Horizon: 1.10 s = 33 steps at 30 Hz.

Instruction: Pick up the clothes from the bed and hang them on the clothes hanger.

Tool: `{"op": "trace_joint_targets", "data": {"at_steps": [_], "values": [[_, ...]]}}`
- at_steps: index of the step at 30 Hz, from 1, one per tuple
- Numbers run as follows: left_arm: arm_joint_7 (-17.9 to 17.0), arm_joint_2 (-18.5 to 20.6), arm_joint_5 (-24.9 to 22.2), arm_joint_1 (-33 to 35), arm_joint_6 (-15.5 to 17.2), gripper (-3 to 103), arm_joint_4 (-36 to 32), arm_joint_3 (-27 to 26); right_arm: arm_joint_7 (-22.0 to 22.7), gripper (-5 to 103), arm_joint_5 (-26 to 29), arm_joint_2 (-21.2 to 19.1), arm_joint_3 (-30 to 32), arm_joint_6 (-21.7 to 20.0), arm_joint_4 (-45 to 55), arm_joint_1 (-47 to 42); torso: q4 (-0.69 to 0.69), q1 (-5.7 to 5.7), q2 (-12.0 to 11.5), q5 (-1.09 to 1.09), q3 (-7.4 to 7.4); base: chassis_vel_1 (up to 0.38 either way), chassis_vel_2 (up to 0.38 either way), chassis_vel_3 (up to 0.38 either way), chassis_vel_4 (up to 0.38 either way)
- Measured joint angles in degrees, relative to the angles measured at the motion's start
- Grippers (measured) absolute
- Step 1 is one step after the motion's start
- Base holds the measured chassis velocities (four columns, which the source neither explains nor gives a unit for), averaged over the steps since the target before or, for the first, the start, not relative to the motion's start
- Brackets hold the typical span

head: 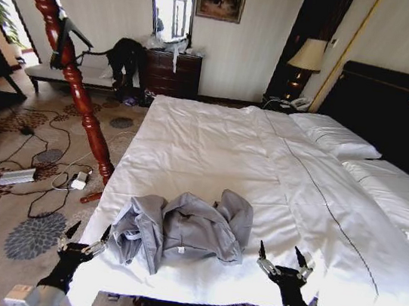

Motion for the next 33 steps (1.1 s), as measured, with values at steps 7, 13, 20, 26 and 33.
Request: {"op": "trace_joint_targets", "data": {"at_steps": [7, 13, 20, 26, 33], "values": [[-0.47, 1.01, -3.93, -0.80, 2.29, 100, -0.89, 2.96, 0.21, 100, -0.83, 0.87, -0.89, 0.02, -0.38, -0.14, 0.00, 0.00, 0.00, 0.00, 0.00, 0.000, 0.000, 0.000, 0.000], [-3.53, 4.53, -14.37, -3.93, 10.45, 100, -3.65, 8.67, 0.23, 100, -0.81, 1.08, -0.51, -0.12, -0.38, 0.22, 0.00, 0.00, 0.00, 0.00, 0.00, 0.000, 0.000, 0.000, 0.000], [-10.45, 7.52, -23.71, -9.57, 18.02, 103, -3.93, 16.20, 0.20, 100, -1.44, 2.20, -0.41, -0.08, -0.32, -0.33, -0.01, 0.00, 0.00, 0.00, 0.00, 0.000, 0.000, 0.000, 0.000], [-11.76, 7.67, -23.94, -11.55, 18.42, 93, -0.97, 17.05, 0.20, 100, -1.48, 2.68, 0.30, -0.05, -0.13, -0.47, 0.00, 0.00, 0.00, 0.00, 0.00, 0.000, 0.000, 0.000, 0.000], [-13.11, 7.40, -25.63, -14.93, 18.66, 83, 0.35, 17.89, 0.17, 100, -2.05, 2.70, -0.05, -0.05, -0.28, -0.56, 0.00, 0.00, 0.00, -0.01, 0.00, 0.000, 0.000, 0.000, 0.000]]}}
